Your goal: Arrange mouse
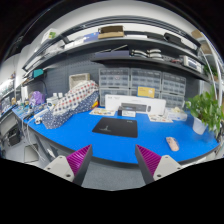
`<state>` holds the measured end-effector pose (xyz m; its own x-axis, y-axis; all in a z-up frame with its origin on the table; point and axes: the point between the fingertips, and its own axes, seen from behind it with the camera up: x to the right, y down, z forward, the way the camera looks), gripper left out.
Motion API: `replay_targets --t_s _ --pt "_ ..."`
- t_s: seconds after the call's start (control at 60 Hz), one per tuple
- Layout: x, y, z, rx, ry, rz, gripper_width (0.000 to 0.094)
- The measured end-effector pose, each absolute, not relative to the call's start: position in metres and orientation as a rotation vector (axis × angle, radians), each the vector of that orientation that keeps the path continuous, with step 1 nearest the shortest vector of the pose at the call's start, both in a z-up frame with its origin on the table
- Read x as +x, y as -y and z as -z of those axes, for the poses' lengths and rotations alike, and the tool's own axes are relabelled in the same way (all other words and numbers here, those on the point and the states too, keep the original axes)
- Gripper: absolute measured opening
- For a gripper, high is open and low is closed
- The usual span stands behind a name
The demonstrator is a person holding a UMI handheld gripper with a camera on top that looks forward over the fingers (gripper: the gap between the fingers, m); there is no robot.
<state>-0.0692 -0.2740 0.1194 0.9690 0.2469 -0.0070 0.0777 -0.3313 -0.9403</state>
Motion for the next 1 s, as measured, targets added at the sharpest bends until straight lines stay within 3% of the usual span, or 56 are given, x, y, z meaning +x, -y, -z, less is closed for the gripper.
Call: replay_targets --t_s 0.217,0.467,0.683,1.0 --pt "0.007 0.284 -0.064 -2.029 0.134 -0.118 0.0872" --pt "0.119 0.269 -0.026 -2.103 0.0 0.0 0.0863" --pt "0.188 0.206 -0.004 -2.148 -0.045 0.044 0.0818" --pt "0.209 0.093 0.018 -2.182 0.013 -0.032 0.0776"
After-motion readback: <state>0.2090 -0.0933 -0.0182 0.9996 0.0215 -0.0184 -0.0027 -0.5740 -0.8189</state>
